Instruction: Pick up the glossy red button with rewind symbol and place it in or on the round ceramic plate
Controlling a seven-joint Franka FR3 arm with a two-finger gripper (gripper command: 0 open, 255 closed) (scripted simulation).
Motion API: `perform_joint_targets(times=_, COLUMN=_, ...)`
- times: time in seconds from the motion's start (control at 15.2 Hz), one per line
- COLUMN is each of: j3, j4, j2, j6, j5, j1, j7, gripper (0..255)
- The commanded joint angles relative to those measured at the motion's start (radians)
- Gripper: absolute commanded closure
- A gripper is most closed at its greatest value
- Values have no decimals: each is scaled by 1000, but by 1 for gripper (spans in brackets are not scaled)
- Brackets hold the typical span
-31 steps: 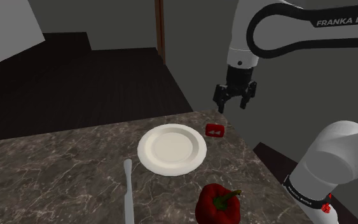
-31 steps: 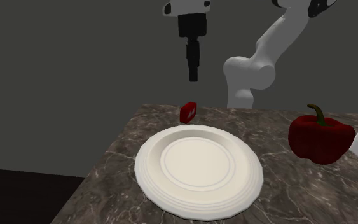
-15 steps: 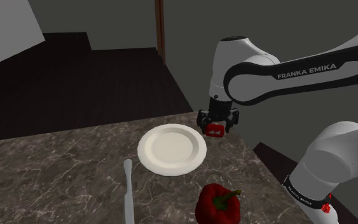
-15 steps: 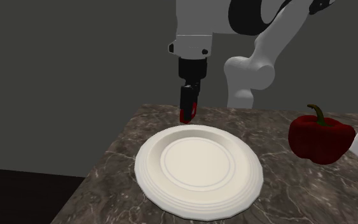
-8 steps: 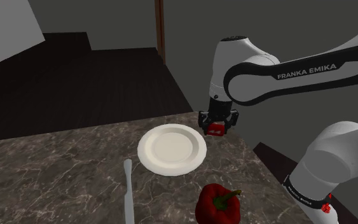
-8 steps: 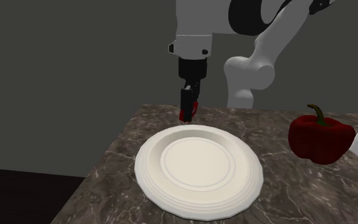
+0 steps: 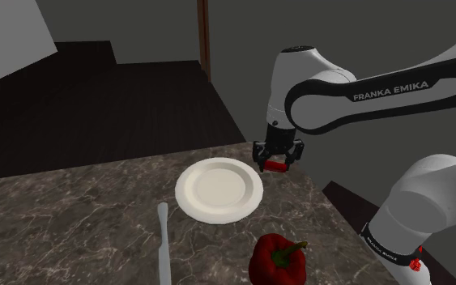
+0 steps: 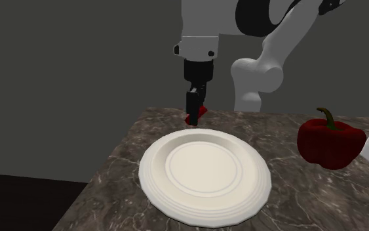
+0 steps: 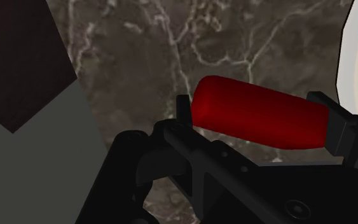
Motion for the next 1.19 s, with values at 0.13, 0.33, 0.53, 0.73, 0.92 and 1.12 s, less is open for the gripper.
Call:
perform_joint_targets(times=0.13, j3=-13, j4=30, j2=-15, j6=-46, j5=-9, j1=-2, j7=1, gripper=255)
perform_joint_targets(times=0.33, j3=-25, j4=63, j2=-27, j6=-90, j5=-18, j1=-4, j7=2, gripper=255)
perform_joint_targets(times=0.53, j3=-37, j4=96, j2=-37, j6=-133, j5=-26, j1=-6, j7=3, gripper=255)
perform_joint_targets(times=0.73, j3=-48, j4=132, j2=-43, j6=-175, j5=-35, j1=-9, j7=4, gripper=255)
perform_joint_targets(times=0.92, j3=-58, j4=169, j2=-47, j6=-216, j5=-43, j1=-12, j7=6, gripper=255)
perform_joint_targets(times=1.12, j3=-39, j4=209, j2=-23, j6=-228, j5=-41, j1=-13, j7=30, gripper=255)
